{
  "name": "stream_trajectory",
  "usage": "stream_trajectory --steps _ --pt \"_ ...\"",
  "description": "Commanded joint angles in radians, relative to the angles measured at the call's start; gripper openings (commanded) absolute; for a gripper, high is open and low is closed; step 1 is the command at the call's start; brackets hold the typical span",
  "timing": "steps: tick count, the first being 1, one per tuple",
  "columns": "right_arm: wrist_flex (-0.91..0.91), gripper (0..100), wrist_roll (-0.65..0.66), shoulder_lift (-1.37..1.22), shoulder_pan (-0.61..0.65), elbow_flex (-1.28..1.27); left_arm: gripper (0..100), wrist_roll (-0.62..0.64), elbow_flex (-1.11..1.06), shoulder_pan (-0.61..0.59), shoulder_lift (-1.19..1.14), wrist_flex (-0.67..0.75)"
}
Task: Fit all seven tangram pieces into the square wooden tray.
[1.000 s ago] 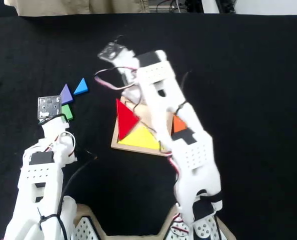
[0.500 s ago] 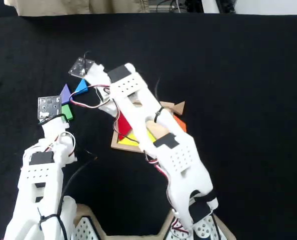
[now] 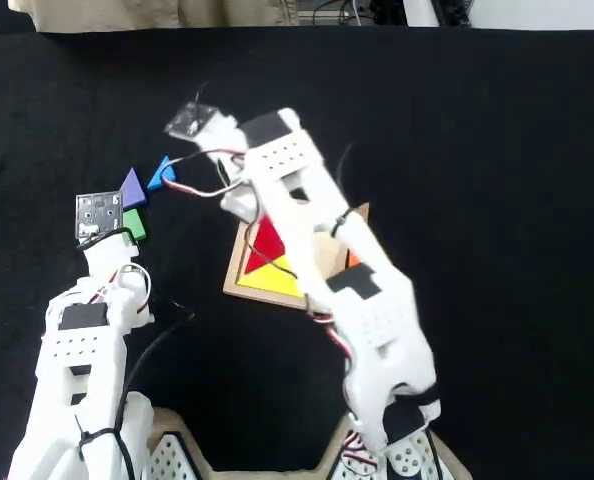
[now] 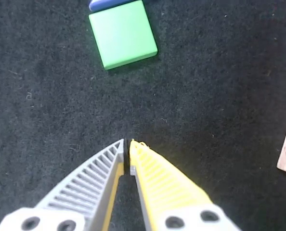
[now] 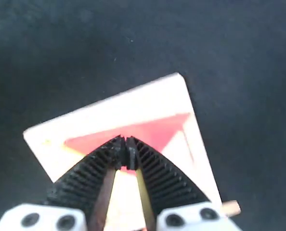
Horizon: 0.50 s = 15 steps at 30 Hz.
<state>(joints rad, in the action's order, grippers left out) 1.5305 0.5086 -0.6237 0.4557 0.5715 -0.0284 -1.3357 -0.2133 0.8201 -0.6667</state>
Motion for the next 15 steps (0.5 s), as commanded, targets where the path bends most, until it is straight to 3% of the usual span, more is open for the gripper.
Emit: stream_trajectory --steps 1,7,15 --pt "0.002 1.1 0.003 0.079 -0.101 -0.058 3 0.006 0.008 0.005 0.020 0.017" --pt "-0.147 1.1 0.044 0.031 -0.190 -0.211 3 0.006 0.008 0.010 0.020 0.017" --pt "-0.183 1.1 0.044 -0.047 -0.064 -0.217 3 0.006 0.008 0.008 0.020 0.017"
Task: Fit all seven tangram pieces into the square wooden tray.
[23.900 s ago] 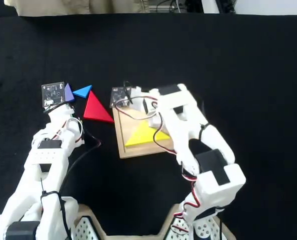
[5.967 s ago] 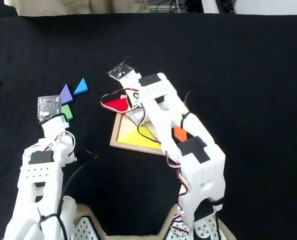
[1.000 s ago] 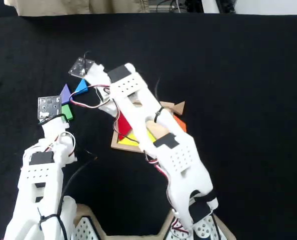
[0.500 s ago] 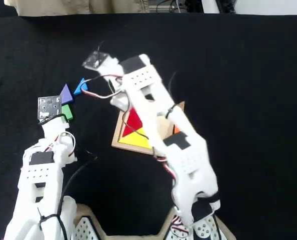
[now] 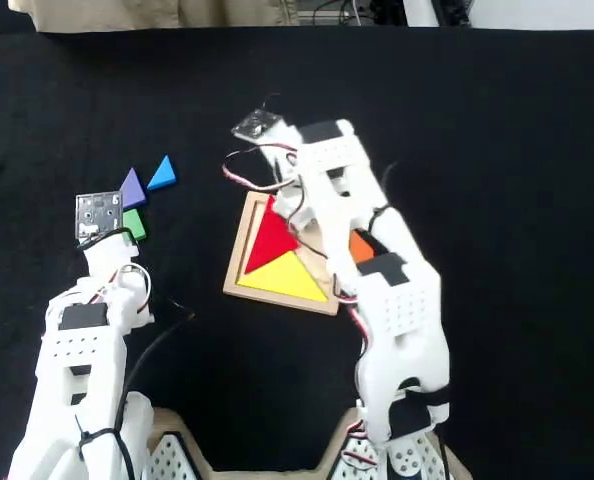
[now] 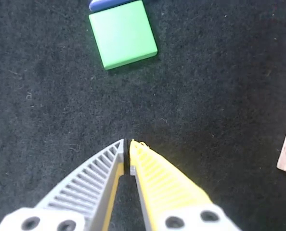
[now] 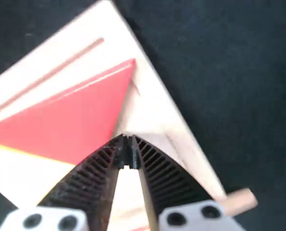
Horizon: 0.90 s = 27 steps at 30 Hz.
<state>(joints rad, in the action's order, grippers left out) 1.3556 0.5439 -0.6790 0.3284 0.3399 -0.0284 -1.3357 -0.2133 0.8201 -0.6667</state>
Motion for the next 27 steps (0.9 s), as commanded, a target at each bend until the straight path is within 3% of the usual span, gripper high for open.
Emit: stream_trajectory --steps 1,10,19,27 --pt "-0.006 1.1 0.009 0.007 0.080 0.015 3 0.006 0.008 0.008 0.020 0.017" --pt "-0.011 1.1 0.009 0.015 0.020 0.065 3 0.006 0.008 0.010 0.020 0.015" --pt "0.025 1.1 0.020 -0.061 0.146 0.074 3 0.006 0.008 0.010 0.020 0.015" --pt "0.095 1.1 0.130 -0.053 0.221 0.091 3 0.006 0.008 0.010 0.020 0.014"
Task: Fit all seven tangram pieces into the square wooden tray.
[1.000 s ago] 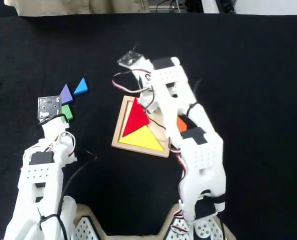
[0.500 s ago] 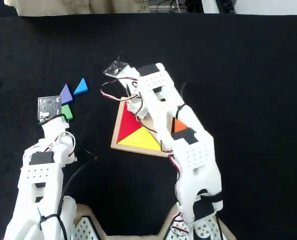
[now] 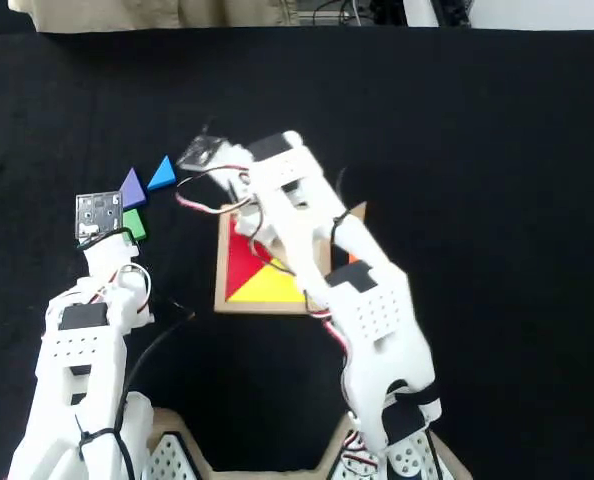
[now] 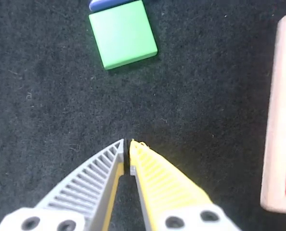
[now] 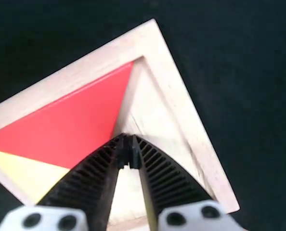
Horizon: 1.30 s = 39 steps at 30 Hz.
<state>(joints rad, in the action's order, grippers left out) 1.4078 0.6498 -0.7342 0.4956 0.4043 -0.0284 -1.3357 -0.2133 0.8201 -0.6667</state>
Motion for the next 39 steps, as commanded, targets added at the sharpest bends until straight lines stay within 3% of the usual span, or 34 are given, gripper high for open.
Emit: stream_trajectory --steps 1,11,15,18,22,29,35,39 --pt "0.049 1.1 0.021 0.010 0.049 0.039 3 0.006 0.008 0.010 0.020 0.014" --pt "0.310 1.1 -0.032 0.338 -0.081 0.220 3 0.006 0.001 0.007 0.021 0.017" --pt "0.336 1.1 -0.061 0.515 -0.129 0.166 3 0.006 0.001 0.005 0.021 0.017" --pt "0.328 1.1 -0.061 0.665 -0.192 0.056 10 0.006 0.001 0.004 0.021 0.017" --pt "0.224 1.1 -0.080 0.848 -0.285 -0.228 19 0.002 0.005 0.002 0.021 0.014" --pt "-0.172 1.5 -0.245 1.040 -0.413 -0.786 19 0.005 0.008 0.004 0.021 0.011" --pt "-0.230 21.7 -0.439 0.975 -0.434 -0.875 19 0.006 0.004 0.004 0.020 0.014" --pt "-0.255 23.0 -0.569 0.911 -0.431 -0.881 19 0.006 -0.002 0.007 0.021 0.015"
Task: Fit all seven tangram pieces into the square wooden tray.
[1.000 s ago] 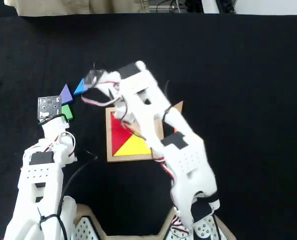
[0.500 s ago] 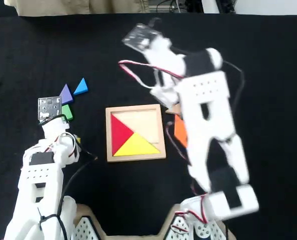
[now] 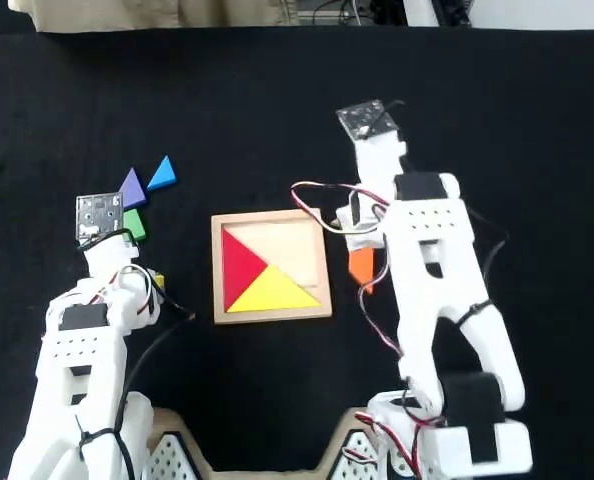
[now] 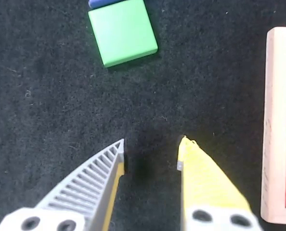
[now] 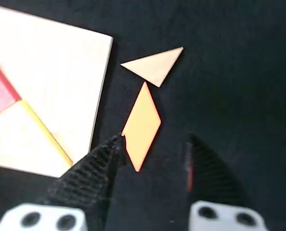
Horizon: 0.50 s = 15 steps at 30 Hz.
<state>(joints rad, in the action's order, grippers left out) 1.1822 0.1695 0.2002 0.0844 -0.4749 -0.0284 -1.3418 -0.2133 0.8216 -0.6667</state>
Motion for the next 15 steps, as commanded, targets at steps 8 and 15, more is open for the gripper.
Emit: stream_trajectory --steps 8,15 --pt "-0.080 22.7 -0.311 -0.248 -0.020 0.016 19 0.003 0.004 0.010 0.020 0.012" --pt "-0.110 22.7 -0.315 -0.417 0.015 0.093 19 0.000 0.004 0.010 0.020 0.012"
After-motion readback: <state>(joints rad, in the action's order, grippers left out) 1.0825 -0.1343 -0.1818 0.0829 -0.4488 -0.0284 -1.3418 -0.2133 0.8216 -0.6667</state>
